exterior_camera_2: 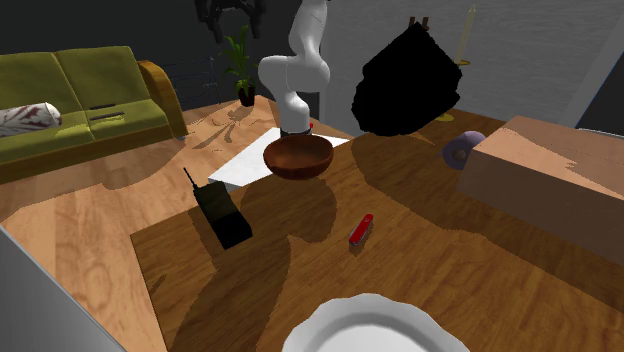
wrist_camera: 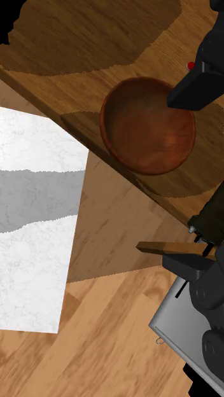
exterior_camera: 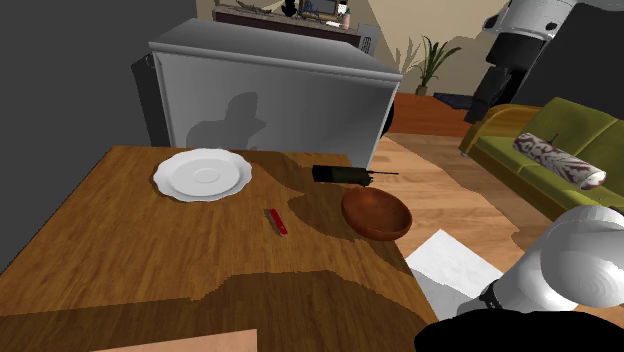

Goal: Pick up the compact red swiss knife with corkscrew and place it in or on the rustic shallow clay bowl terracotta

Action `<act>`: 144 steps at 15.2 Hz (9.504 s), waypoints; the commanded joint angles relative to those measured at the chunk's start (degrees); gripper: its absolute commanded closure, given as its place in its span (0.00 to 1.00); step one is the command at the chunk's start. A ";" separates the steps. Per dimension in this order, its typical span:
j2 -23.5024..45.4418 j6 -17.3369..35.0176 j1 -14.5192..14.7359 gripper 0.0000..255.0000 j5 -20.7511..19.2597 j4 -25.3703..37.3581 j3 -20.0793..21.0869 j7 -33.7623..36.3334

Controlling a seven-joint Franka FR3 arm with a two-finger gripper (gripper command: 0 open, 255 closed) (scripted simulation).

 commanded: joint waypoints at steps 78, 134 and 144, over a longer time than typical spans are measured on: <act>48.63 46.83 3.29 1.00 3.29 10.66 36.06 51.90; 8.91 40.07 3.96 0.00 18.41 -24.91 20.78 26.96; 5.29 31.46 3.01 0.00 16.13 -20.05 18.51 27.50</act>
